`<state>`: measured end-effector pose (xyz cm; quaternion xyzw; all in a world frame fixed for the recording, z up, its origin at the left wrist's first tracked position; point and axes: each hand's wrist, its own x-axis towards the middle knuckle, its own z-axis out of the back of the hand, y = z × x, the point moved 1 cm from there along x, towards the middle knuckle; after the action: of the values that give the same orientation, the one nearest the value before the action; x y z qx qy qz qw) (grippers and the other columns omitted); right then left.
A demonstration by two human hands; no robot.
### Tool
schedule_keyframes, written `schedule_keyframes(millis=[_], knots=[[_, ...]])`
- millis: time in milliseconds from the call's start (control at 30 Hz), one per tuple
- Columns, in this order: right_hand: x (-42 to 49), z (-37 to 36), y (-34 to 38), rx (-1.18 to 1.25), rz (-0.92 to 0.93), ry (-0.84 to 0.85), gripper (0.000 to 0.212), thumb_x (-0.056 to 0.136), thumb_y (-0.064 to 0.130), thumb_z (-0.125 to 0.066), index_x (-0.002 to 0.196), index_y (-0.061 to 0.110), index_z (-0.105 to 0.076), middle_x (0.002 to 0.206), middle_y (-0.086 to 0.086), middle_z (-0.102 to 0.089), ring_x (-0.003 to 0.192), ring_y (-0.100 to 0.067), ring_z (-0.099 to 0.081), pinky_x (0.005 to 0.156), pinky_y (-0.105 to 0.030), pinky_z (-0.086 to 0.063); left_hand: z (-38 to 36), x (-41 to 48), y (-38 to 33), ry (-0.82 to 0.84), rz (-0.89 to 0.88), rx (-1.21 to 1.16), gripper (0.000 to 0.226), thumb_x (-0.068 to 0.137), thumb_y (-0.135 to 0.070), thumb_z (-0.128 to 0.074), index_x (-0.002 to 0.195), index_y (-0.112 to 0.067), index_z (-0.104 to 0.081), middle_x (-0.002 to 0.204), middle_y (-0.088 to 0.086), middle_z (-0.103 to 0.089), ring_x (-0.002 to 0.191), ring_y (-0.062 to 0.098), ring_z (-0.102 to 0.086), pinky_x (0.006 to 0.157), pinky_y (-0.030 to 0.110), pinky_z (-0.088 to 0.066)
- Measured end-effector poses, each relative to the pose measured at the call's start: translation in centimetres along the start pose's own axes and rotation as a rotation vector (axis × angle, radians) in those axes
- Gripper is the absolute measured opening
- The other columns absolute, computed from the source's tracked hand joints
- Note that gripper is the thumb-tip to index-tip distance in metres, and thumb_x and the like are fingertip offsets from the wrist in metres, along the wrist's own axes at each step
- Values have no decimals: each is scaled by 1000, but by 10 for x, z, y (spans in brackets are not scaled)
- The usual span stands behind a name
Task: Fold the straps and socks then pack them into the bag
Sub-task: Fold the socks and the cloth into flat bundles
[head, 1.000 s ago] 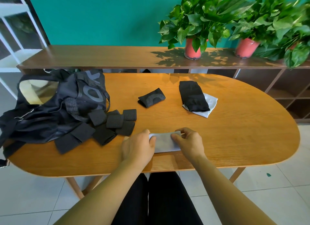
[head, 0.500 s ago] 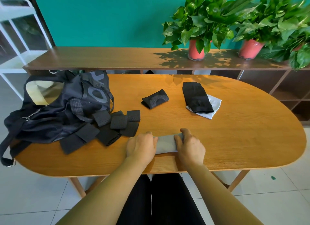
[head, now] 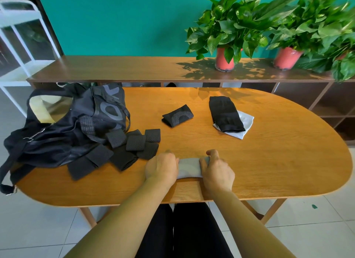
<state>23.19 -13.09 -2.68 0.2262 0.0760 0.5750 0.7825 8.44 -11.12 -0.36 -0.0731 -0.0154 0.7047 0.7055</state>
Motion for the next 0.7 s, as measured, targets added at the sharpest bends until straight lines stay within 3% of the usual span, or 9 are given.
schedule_keyframes(millis=[133,200,267,333,433,567,633,700], knots=[[-1,4,2,-6,-12,2,31,96,41,-43,121,22,-46,95,-2,-64,91,-20,-59,69,-32,-49,5,-3,3,-143,-79,48,23,103,-33,-37,109,-15,-48,84,2,-60,75,22,-58,55,32,-37],[0,3,0,17,-36,-1,30,95,41,-46,119,22,-47,95,-2,-64,90,-20,-59,71,-33,-51,8,-7,4,-242,-172,45,15,101,-24,-40,108,-15,-50,86,-1,-52,76,19,-49,60,31,-36],[0,2,-2,51,-56,-5,31,94,41,-48,118,22,-48,96,-2,-65,88,-20,-60,71,-34,-50,10,-14,2,-292,-338,-2,16,97,-15,-44,109,-18,-54,100,-2,-51,90,18,-47,73,30,-37],[0,1,-5,93,-65,1,31,93,42,-49,117,22,-49,101,-3,-65,90,-21,-60,70,-33,-49,6,-23,2,-241,-502,-78,28,98,-15,-43,123,-19,-55,124,-2,-50,115,19,-44,95,32,-34],[0,2,-8,163,-57,-22,32,93,40,-50,117,20,-52,108,-2,-60,93,-21,-59,69,-32,-46,-4,-32,7,-59,-602,-59,46,104,-26,-32,149,-15,-31,158,1,-20,147,16,-12,118,33,-8],[-11,11,-5,50,325,-262,36,87,31,-44,109,12,-64,109,-7,-61,94,-26,-59,71,-34,-48,-17,-31,13,55,-612,22,57,104,-40,-24,154,-18,-7,162,4,4,148,14,11,120,34,5],[-18,9,-4,-71,551,-196,39,89,29,-43,115,9,-64,121,-10,-62,112,-28,-57,88,-39,-47,-21,-27,14,62,-612,36,61,103,-45,-23,154,-19,-2,161,3,6,147,13,14,121,36,5],[-23,0,-9,-180,654,-68,46,96,32,-33,124,8,-60,132,-11,-57,129,-28,-48,107,-42,-31,-23,-23,14,78,-604,51,65,102,-48,-22,154,-18,1,161,2,9,146,12,15,121,36,5]])
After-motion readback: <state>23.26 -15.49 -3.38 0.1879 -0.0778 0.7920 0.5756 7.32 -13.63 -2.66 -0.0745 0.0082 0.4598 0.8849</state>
